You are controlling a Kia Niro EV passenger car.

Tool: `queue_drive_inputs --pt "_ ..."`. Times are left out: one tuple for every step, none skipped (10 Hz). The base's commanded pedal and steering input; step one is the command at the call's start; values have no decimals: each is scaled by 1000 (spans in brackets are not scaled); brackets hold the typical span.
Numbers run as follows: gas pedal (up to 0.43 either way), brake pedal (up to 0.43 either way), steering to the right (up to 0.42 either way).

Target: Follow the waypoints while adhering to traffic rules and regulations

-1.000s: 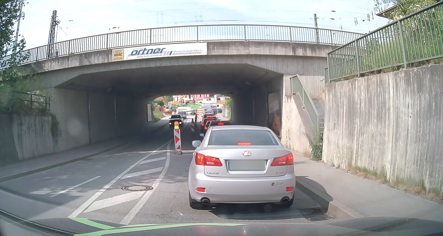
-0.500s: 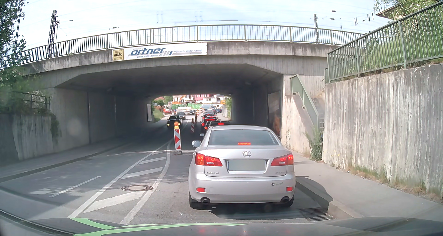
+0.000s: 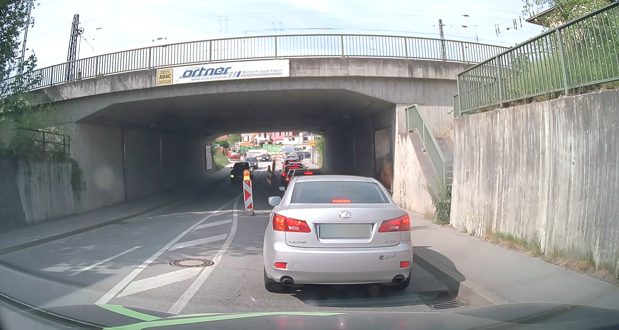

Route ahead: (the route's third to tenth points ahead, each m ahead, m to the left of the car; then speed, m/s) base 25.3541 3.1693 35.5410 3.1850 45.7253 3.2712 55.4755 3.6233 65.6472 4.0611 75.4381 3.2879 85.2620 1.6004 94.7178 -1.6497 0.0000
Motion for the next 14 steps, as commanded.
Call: queue_drive_inputs --pt "0 323 -3" --pt "0 323 -3" --pt "0 323 -3" --pt "0 323 -3" --pt "0 323 -3" --pt "0 323 -3" --pt "0 323 -3" --pt "0 323 -3" --pt "0 323 -3" --pt "0 323 -3" --pt "0 329 -3" --pt "0 323 -3" --pt "0 323 -3" --pt "0 323 -3"
